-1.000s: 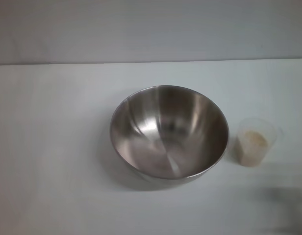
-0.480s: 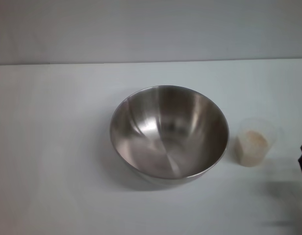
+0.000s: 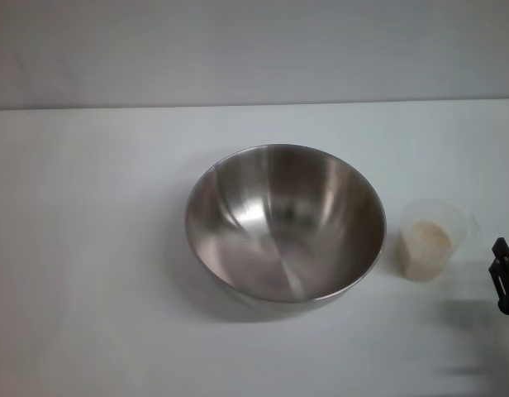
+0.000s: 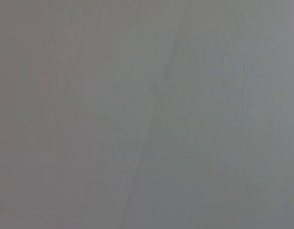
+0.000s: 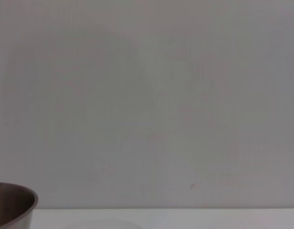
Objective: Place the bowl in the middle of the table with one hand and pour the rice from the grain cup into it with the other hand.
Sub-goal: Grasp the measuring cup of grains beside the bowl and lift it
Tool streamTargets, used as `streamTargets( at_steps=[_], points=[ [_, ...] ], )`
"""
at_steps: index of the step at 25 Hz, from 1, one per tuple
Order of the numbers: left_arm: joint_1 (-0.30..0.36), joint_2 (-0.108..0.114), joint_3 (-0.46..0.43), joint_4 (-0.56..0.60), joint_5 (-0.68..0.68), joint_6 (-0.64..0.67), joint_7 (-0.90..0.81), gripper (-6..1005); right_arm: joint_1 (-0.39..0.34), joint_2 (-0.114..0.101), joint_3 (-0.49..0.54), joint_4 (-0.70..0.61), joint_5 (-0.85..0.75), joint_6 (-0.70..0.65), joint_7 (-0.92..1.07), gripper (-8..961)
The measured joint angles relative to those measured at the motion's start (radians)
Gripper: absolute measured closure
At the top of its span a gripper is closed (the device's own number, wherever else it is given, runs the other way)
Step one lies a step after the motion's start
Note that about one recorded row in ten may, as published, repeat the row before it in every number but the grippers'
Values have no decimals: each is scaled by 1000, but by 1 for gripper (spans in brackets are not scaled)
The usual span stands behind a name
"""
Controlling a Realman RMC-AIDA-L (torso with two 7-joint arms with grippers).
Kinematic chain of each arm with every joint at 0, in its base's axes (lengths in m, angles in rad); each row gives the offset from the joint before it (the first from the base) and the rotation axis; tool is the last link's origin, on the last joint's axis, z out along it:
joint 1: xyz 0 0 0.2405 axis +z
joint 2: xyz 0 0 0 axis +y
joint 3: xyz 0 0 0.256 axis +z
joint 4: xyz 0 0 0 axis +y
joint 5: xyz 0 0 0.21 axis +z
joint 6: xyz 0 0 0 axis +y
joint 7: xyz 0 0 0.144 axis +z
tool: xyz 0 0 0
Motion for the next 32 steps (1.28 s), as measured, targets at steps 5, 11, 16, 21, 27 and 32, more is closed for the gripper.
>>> streamTargets(
  at_steps=[5, 11, 16, 21, 27, 32],
  points=[
    [-3, 0, 0, 3, 0, 0, 0, 238, 10, 0, 0, -7, 0, 9, 0, 432],
    [-3, -3, 0, 3, 0, 3, 0, 238, 27, 0, 0, -23, 0, 37, 0, 431],
    [-3, -5, 0, 1, 0, 6, 1, 238, 39, 0, -1, -27, 0, 48, 0, 431],
    [-4, -6, 0, 0, 0, 7, 1, 238, 52, 1, -13, -42, 0, 66, 0, 430],
    [-3, -6, 0, -5, 0, 7, 2, 238, 58, 2, -14, -43, 0, 67, 0, 430],
    [-4, -7, 0, -4, 0, 7, 2, 238, 64, 2, -14, -43, 0, 67, 0, 429]
  ],
)
